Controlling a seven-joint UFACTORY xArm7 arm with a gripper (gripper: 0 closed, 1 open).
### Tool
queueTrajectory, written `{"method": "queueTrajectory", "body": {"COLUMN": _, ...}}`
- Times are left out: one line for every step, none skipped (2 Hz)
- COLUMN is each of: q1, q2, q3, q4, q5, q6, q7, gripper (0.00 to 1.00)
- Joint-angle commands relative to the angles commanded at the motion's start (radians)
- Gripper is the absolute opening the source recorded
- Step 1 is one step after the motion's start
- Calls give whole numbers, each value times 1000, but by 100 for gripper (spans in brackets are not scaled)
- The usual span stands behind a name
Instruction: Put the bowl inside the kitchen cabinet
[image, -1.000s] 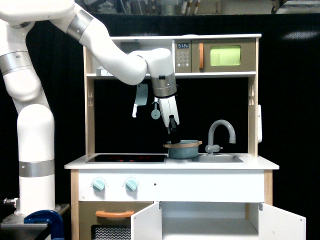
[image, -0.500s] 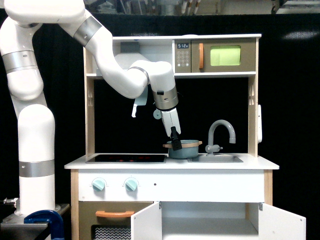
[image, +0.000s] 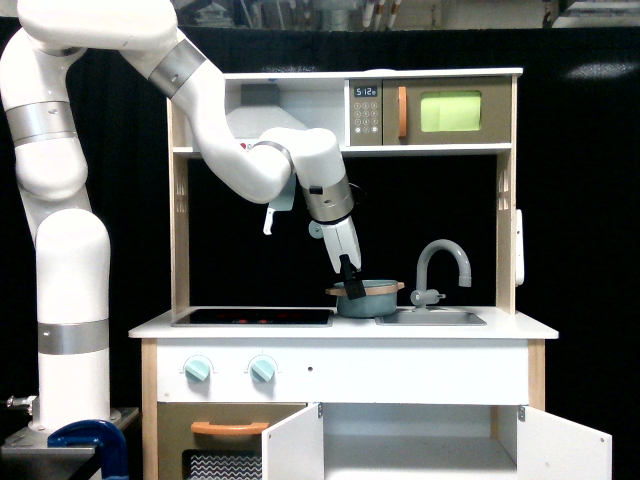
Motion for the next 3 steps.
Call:
{"method": "queueTrajectory", "body": {"q1": 4, "q2": 2, "q3": 61, "q4": -30, "q5": 62, "q6": -152, "q7": 236, "gripper": 100}}
{"method": "queueTrajectory", "body": {"q1": -15, "q2": 122, "q3": -12, "q4": 108, "q5": 11, "q6": 110, "q7": -63, "gripper": 100}}
{"method": "queueTrajectory", "body": {"q1": -8, "q2": 143, "q3": 12, "q4": 120, "q5": 31, "q6": 89, "q7": -57, "gripper": 100}}
